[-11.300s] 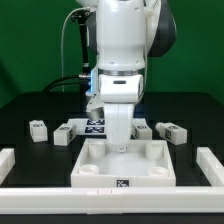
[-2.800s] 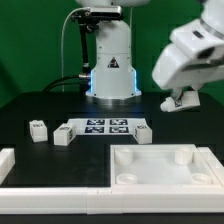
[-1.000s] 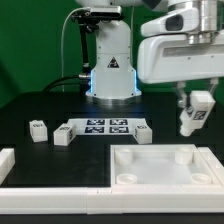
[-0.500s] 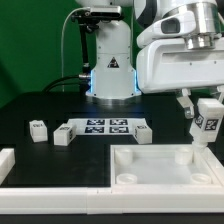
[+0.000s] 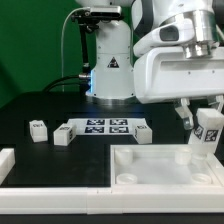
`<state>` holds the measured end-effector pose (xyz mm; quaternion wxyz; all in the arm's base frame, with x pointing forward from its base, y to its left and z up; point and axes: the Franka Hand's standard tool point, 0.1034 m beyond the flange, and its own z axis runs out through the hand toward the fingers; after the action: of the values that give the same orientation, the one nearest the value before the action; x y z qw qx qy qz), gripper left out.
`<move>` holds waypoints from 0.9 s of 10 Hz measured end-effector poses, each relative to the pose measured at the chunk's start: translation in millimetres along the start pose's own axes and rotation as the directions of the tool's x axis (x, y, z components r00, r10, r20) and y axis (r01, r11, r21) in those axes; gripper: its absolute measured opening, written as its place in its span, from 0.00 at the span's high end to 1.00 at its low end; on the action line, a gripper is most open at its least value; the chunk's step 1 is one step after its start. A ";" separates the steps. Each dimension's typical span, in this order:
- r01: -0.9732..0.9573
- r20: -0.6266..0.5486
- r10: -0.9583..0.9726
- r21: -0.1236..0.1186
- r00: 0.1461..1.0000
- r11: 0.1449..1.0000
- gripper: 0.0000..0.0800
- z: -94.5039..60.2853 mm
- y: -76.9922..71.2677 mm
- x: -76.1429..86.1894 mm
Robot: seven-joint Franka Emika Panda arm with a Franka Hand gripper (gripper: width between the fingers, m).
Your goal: Assemble one leg
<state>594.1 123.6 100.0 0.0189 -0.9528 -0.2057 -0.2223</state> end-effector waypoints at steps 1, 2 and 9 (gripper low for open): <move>-0.004 0.001 0.004 0.002 1.000 1.000 0.64 -1.3 -1.9 1.1; -0.001 0.000 0.001 0.002 1.000 1.000 0.64 -1.7 -2.4 1.4; 0.026 0.020 -0.026 0.004 0.999 1.000 0.64 18.9 10.6 14.8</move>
Offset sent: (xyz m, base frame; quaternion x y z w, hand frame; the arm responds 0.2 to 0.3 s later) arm 0.0345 0.0012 0.0035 -0.0151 0.0064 -0.0276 0.9995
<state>618.3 122.0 90.0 0.0157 -0.9522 -0.2188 -0.2124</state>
